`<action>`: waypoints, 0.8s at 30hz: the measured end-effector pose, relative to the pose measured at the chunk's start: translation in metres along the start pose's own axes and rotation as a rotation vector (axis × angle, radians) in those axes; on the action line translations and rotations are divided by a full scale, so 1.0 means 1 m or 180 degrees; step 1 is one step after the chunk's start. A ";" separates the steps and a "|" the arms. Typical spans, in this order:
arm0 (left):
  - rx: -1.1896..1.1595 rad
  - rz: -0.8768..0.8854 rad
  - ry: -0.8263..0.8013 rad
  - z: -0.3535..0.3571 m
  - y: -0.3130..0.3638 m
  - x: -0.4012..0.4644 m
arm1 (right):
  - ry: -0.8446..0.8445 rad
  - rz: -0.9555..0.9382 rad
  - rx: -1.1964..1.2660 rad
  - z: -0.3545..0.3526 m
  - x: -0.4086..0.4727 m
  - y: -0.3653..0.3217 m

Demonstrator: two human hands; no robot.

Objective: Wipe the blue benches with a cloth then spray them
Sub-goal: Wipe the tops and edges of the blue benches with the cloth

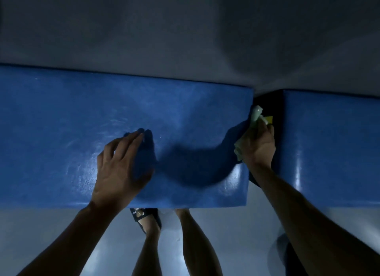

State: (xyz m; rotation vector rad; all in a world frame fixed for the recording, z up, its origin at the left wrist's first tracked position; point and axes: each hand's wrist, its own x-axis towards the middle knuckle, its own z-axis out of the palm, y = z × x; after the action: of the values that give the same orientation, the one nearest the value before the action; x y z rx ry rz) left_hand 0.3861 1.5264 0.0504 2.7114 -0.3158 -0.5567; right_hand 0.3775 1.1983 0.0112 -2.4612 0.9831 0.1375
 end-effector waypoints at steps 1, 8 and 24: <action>0.0027 0.0009 -0.0025 0.001 0.000 -0.001 | 0.0002 -0.0081 0.0003 0.000 0.000 0.000; 0.0132 -0.0023 -0.0114 -0.005 -0.005 0.000 | -0.0007 0.0259 -0.0203 -0.005 0.066 -0.050; -0.0051 -0.0039 0.0090 -0.019 -0.060 -0.021 | 0.0384 -0.0471 -0.0730 0.014 0.023 -0.072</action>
State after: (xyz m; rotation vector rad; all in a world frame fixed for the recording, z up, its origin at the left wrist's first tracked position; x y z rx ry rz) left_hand 0.3842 1.5923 0.0507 2.7048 -0.2863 -0.5215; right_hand 0.4437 1.2353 0.0216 -2.7704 0.8715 0.0554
